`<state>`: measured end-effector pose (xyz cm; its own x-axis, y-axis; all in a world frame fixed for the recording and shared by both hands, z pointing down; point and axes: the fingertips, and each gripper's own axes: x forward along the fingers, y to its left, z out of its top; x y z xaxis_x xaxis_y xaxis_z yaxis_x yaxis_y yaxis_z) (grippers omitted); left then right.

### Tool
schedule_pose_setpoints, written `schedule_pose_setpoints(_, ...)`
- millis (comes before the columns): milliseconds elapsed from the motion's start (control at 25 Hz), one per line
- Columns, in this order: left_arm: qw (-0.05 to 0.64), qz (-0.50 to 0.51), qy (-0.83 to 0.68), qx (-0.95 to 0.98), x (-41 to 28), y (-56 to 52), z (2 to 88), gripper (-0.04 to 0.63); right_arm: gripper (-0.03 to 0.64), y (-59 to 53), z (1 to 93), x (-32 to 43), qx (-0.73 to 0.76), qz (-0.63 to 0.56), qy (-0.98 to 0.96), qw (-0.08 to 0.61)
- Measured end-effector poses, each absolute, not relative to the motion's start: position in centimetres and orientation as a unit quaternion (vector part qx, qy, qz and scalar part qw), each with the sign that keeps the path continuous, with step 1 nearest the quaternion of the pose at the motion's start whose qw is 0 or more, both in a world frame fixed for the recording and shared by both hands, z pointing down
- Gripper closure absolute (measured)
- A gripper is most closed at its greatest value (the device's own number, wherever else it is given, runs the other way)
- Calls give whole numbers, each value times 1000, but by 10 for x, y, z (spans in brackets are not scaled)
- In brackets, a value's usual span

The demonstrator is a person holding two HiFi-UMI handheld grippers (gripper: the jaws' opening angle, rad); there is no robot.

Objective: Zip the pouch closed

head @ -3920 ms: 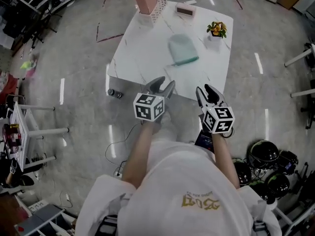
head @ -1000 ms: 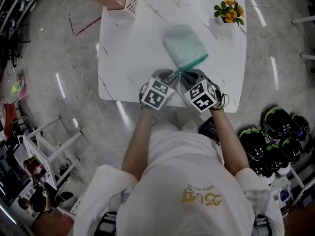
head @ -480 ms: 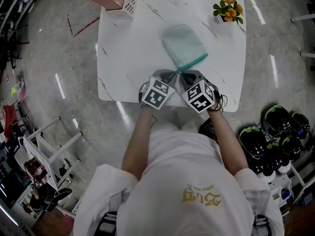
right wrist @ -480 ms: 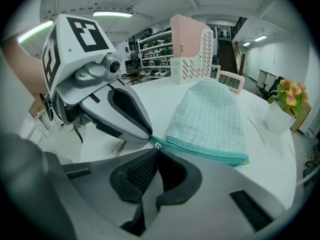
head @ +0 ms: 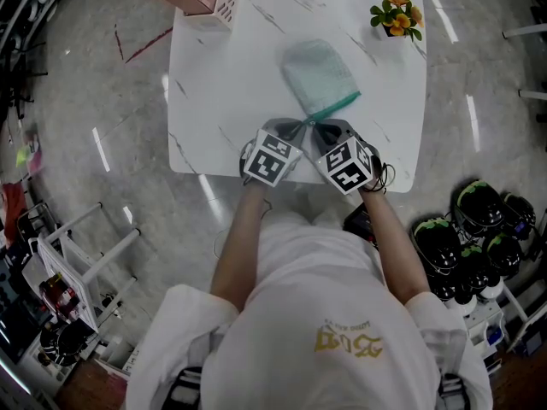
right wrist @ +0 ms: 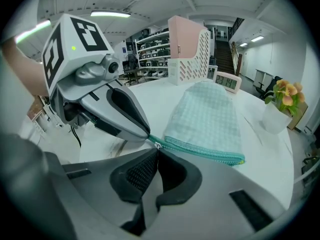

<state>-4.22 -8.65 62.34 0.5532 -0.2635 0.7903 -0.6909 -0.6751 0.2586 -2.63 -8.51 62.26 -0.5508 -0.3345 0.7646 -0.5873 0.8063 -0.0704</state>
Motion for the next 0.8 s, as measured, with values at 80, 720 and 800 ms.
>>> schedule_pose_setpoints(80, 286, 375, -286, 834, -43, -87, 623, 557, 601, -86, 622, -26, 267, 162, -865, 392)
schedule_pose_setpoints(720, 296, 366, -297, 831, -53, -93, 621, 558, 601, -94, 622, -17, 287, 170, -856, 394)
schedule_pose_setpoints(800, 298, 364, -297, 831, -55, -94, 621, 558, 601, -96, 623, -15, 292, 172, -854, 394)
